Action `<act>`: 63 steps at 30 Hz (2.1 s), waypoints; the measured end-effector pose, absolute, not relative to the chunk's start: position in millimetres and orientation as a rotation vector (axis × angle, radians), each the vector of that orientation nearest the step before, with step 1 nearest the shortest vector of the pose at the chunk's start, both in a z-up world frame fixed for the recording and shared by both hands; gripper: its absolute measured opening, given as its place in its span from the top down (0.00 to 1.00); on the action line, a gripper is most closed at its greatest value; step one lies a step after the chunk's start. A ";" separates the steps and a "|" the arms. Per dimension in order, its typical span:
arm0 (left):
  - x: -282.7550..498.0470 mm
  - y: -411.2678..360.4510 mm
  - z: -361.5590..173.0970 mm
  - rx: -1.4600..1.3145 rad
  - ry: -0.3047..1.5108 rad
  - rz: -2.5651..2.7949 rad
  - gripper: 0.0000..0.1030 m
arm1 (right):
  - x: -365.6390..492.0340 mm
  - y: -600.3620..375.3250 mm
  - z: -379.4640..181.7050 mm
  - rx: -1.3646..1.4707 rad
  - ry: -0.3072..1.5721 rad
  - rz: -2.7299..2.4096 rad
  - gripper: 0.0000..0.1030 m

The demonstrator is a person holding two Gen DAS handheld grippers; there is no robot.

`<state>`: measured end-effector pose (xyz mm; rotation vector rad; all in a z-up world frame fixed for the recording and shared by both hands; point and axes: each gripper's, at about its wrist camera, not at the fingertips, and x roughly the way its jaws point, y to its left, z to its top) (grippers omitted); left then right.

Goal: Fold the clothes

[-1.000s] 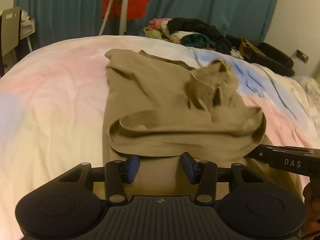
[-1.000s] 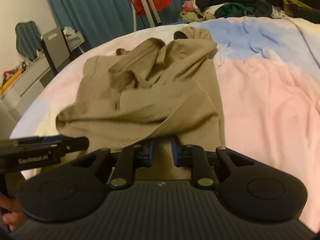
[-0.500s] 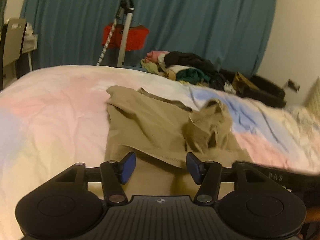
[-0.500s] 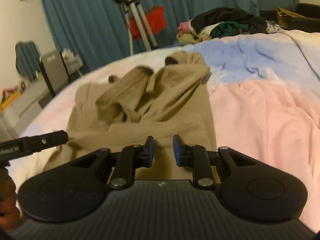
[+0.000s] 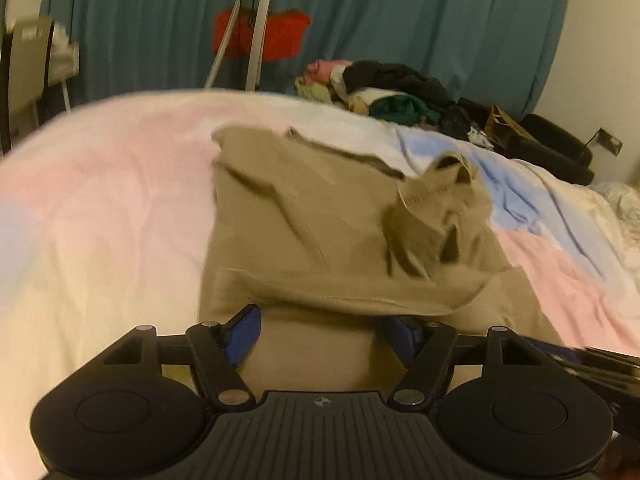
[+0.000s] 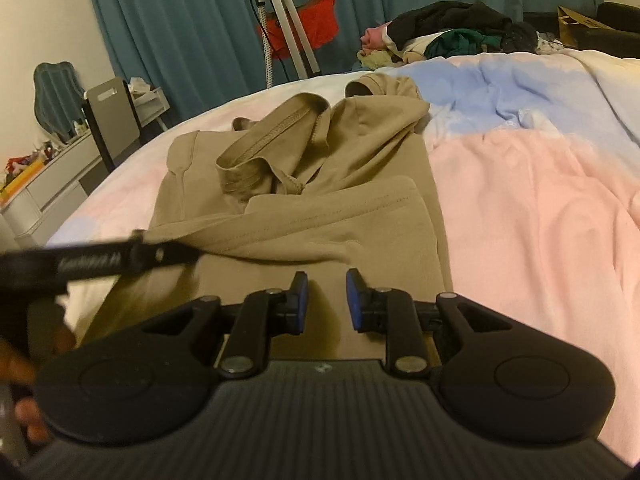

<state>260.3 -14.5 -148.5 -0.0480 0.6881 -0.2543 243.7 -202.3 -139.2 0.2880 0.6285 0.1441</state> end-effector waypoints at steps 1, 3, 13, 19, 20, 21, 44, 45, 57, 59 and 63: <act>260.6 -13.2 -148.5 -0.040 0.676 -0.245 0.27 | 243.2 -202.2 -139.5 0.288 0.627 0.145 0.76; 258.9 -8.9 -149.9 -0.049 0.676 -0.229 0.27 | 243.0 -202.7 -140.5 0.294 0.621 0.145 0.76; 183.1 -4.3 -96.2 -0.036 0.580 -0.291 0.27 | 198.1 -194.5 -101.9 0.213 0.546 0.137 0.76; 119.1 4.9 -63.7 -0.046 0.555 -0.227 0.22 | 146.2 -182.7 -63.7 0.160 0.462 0.170 0.43; 110.5 7.3 -59.8 -0.060 0.559 -0.216 0.21 | 136.5 -181.4 -58.5 0.168 0.447 0.175 0.34; 102.9 10.6 -57.8 -0.089 0.575 -0.226 0.20 | 126.0 -180.8 -53.7 0.182 0.434 0.181 0.20; 95.5 79.3 -168.6 -0.973 1.027 -0.102 0.47 | 91.1 -238.8 -163.1 1.179 0.813 0.198 0.22; 97.3 78.8 -167.6 -0.953 1.001 -0.106 0.57 | 92.8 -241.9 -170.6 1.220 0.807 0.169 0.29; 105.9 82.2 -141.8 -0.985 0.894 -0.215 0.91 | 93.8 -247.8 -178.9 1.225 0.685 -0.029 0.85; 102.6 82.7 -129.9 -1.004 0.852 -0.261 0.91 | 90.0 -245.5 -168.1 1.192 0.652 -0.021 0.88; 90.7 90.0 -111.1 -1.041 0.789 -0.291 0.92 | 79.0 -244.2 -134.2 1.124 0.575 0.019 0.90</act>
